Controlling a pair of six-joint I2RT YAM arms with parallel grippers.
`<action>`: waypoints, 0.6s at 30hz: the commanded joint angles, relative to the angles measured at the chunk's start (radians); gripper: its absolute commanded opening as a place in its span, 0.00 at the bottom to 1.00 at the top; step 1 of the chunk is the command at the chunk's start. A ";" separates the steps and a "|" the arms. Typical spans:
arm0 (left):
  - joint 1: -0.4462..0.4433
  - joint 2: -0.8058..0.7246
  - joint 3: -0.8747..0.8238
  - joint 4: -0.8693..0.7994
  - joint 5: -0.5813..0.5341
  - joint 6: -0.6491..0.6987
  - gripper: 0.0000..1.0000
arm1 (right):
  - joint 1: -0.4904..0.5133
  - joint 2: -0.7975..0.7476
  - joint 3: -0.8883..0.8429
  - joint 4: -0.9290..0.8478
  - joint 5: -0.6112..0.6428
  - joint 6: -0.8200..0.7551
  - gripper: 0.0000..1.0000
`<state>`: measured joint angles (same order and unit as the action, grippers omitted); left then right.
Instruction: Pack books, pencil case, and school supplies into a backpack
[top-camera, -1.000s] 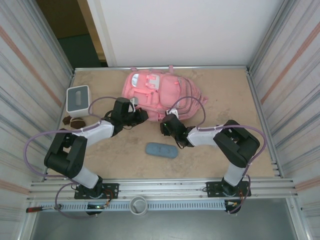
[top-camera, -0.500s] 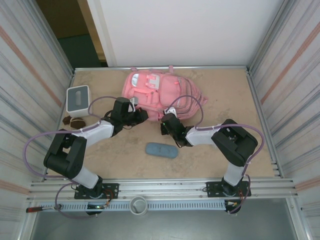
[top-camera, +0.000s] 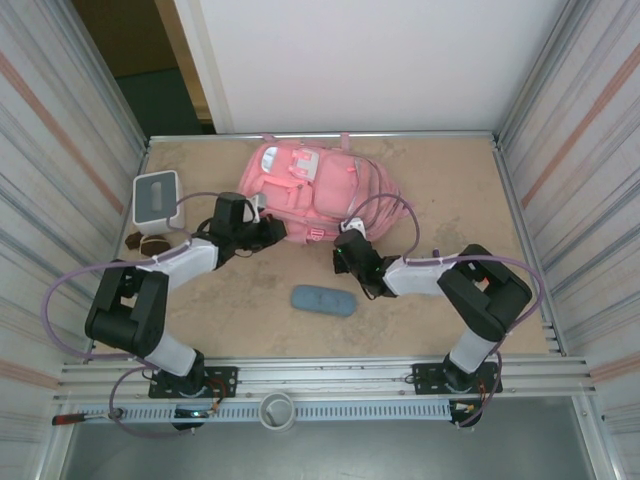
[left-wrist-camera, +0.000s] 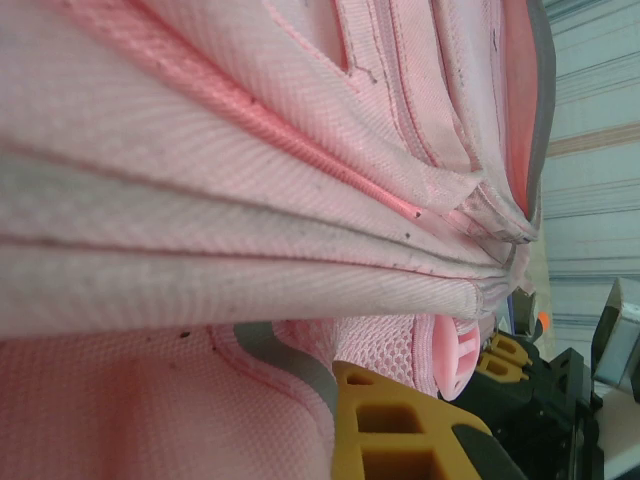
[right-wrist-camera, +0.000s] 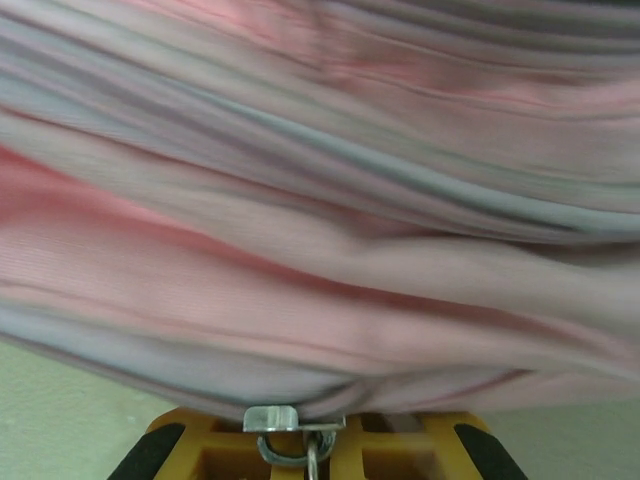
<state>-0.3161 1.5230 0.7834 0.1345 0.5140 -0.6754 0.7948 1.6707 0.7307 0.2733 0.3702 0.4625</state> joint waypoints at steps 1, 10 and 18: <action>0.067 -0.061 0.011 0.011 0.010 0.070 0.00 | -0.053 -0.051 -0.015 -0.140 0.077 0.050 0.00; 0.156 -0.053 -0.001 -0.009 -0.010 0.093 0.00 | -0.105 -0.086 -0.010 -0.186 0.019 0.055 0.00; 0.157 -0.037 0.010 -0.016 -0.030 0.095 0.01 | -0.106 -0.095 0.010 -0.171 -0.106 0.012 0.00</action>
<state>-0.1841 1.5181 0.7765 0.0738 0.5514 -0.6132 0.7044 1.6157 0.7280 0.1425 0.2966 0.4866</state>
